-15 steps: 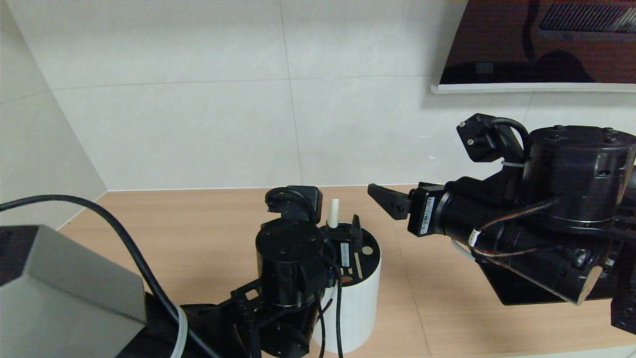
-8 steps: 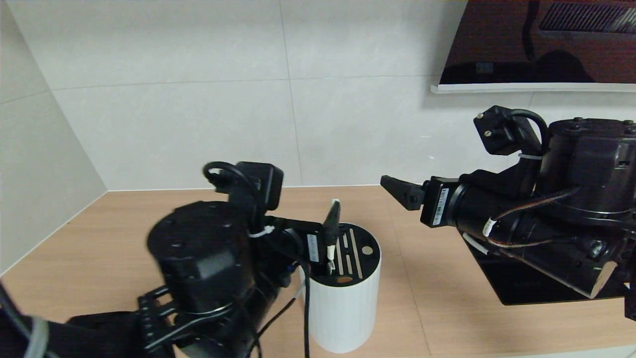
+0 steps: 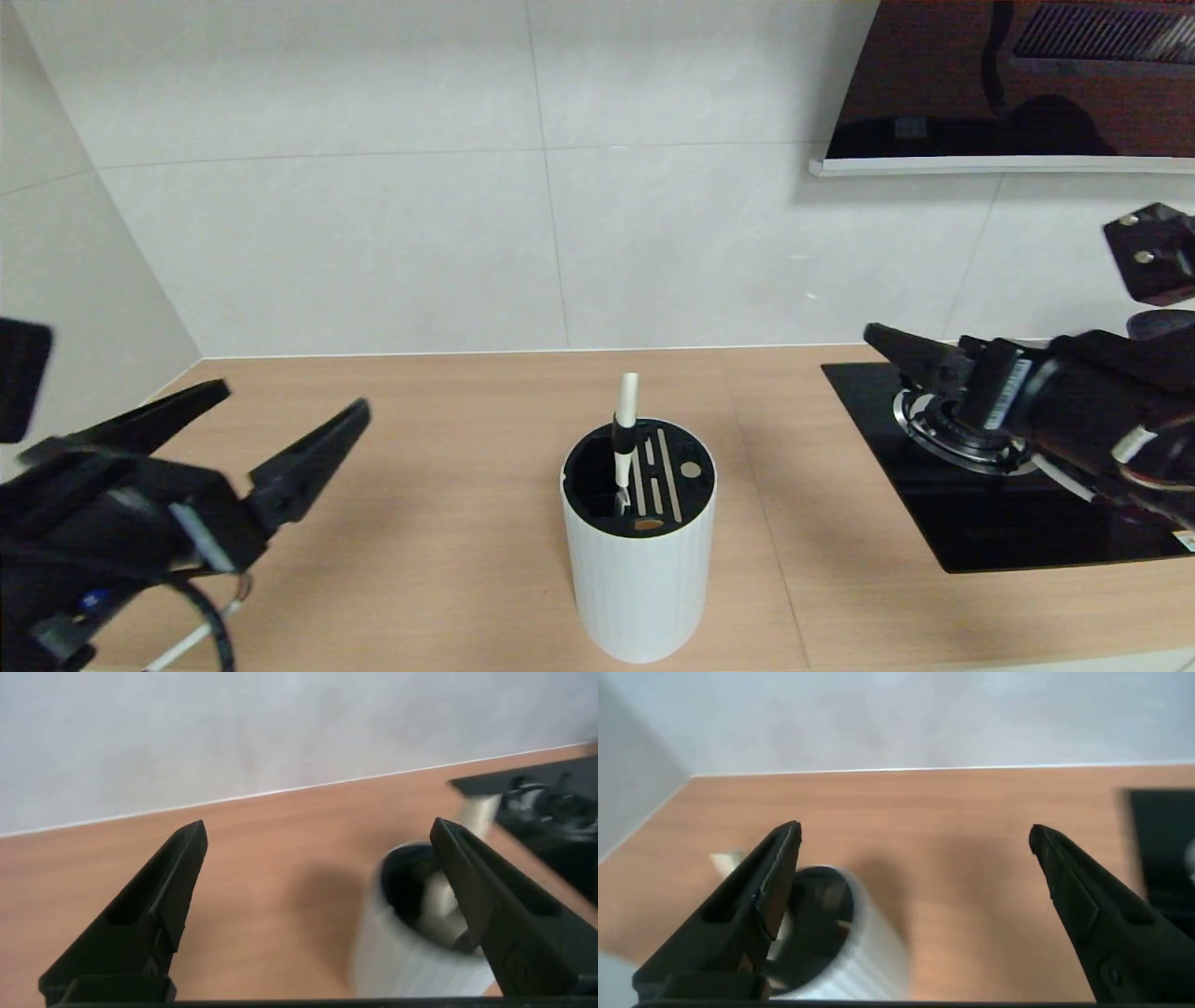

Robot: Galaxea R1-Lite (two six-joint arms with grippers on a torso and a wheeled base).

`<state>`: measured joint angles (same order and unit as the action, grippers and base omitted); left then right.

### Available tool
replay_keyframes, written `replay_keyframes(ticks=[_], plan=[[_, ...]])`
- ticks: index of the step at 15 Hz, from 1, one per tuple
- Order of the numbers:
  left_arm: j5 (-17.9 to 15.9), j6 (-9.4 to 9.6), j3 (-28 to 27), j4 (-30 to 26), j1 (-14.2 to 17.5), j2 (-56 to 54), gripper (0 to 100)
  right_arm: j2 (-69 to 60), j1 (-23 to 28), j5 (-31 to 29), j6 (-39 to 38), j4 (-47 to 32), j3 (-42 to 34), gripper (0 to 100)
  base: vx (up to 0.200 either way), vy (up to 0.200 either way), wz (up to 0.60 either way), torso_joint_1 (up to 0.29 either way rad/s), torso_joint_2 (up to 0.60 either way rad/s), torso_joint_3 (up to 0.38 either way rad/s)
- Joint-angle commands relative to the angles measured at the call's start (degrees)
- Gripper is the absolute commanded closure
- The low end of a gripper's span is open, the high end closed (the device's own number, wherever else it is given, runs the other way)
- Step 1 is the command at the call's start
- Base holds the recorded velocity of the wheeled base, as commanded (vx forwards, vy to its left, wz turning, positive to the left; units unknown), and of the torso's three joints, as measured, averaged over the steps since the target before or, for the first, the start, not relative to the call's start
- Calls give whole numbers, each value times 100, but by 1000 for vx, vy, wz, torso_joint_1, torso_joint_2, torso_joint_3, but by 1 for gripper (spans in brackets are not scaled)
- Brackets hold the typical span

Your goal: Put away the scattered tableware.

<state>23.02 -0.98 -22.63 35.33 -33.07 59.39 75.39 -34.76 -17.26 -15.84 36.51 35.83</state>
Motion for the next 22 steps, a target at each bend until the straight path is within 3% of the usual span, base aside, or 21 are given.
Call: replay_keyframes(ticks=[1, 2, 4, 6, 7, 11, 14, 16, 19, 20, 21, 22], plan=[[-227, 80, 531, -1309, 1084, -2397, 0, -1755, 197, -5, 81, -21, -1078, 0, 0, 0, 0, 0, 0, 0], [-245, 159, 514, -1819, 1295, -2995, 0, -2274, 259, -23, 204, -127, -1306, 0, 0, 0, 0, 0, 0, 0], [-280, 590, 540, -2786, 1840, -4137, 0, -3302, 645, -23, 230, -926, -1570, 0, 0, 0, 0, 0, 0, 0], [-597, 862, 496, -3375, 2358, -5034, 0, -4199, 1322, 39, 256, -1858, -1561, 0, 0, 0, 0, 0, 0, 0], [-781, 889, 478, -3586, 2499, -5359, 0, -4612, 1621, 56, 476, -2139, -1544, 0, 0, 0, 0, 0, 0, 0], [-790, 792, 549, -3533, 2754, -5386, 0, -6194, 2579, 364, 1900, -2350, -1649, 0, 0, 0, 0, 0, 0, 0], [-930, 906, 777, -3893, 3272, -5939, 0, -7038, 3080, 584, 1988, -2957, -1711, 0, 0, 0, 0, 0, 0, 0], [-922, 845, 1111, -3884, 3281, -5939, 0, -7451, 3432, 865, 1979, -3080, -1895, 0, 0, 0, 0, 0, 0, 0], [-930, 686, 1955, -3436, 3281, -5939, 0, -7539, 3476, 724, 1944, -2974, -2721, 0, 0, 0, 0, 0, 0, 0], [-957, 634, 2263, -3216, 3281, -5939, 0, -7539, 3476, 786, 1900, -2816, -3319, 0, 0, 0, 0, 0, 0, 0], [-974, 546, 2263, -3269, 3281, -5939, 0, -7539, 3476, 838, 1882, -2763, -3504, 0, 0, 0, 0, 0, 0, 0], [-1264, 45, 2263, -3322, 3281, -5939, 0, -7539, 3476, 1252, 1496, -3449, -3565, 0, 0, 0, 0, 0, 0, 0]])
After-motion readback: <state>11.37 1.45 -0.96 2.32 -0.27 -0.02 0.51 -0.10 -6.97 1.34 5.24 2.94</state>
